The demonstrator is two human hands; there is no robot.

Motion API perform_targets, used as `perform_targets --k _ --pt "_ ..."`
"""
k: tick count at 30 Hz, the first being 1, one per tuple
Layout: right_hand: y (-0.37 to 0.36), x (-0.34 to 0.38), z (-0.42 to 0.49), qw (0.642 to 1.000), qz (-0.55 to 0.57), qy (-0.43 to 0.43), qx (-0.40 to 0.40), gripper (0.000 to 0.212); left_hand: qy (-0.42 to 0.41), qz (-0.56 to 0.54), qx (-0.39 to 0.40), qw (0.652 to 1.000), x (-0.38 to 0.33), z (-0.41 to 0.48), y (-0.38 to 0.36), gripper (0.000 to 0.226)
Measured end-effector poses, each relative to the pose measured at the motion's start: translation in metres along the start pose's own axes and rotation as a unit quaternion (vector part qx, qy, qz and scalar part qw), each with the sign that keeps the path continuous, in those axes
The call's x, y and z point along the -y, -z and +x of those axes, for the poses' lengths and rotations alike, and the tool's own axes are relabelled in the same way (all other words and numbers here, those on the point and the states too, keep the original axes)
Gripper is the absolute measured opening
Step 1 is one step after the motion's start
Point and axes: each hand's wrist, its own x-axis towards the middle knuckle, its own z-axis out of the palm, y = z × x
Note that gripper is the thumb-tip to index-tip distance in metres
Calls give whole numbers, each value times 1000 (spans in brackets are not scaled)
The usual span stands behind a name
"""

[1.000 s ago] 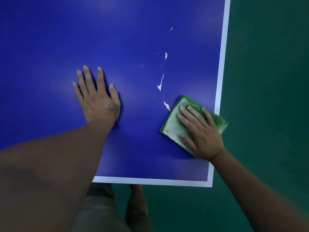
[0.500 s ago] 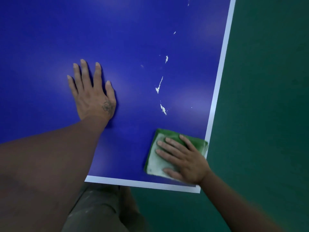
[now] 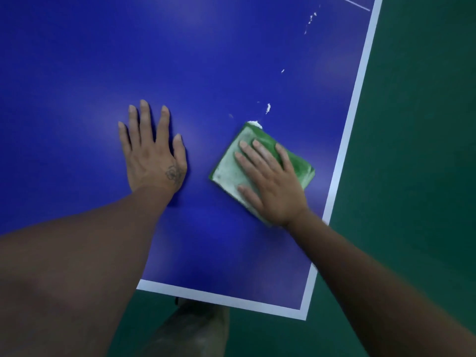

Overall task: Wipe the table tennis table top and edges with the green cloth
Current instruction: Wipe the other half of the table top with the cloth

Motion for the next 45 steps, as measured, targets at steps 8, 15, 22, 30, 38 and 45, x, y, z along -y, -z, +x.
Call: perform_targets --k 8,15,22,30,38,45 --pt "-4 46 -146 993 73 68 66 73 1 2 -9 1000 0 1 0 63" --pt "25 -86 -73 961 45 239 133 71 3 -17 -39 999 1 2 -4 61" --pt "26 -124 -31 969 -7 221 108 73 -6 -30 -80 996 3 3 -8 56" --pt "0 13 -24 996 48 64 39 70 -13 -46 -92 995 4 3 -12 50" --pt "-15 26 98 986 14 -154 -59 72 -3 -64 -88 994 2 4 -8 48" --pt "7 -77 138 976 -12 -212 -42 72 -2 -81 -88 993 0 4 -4 48"
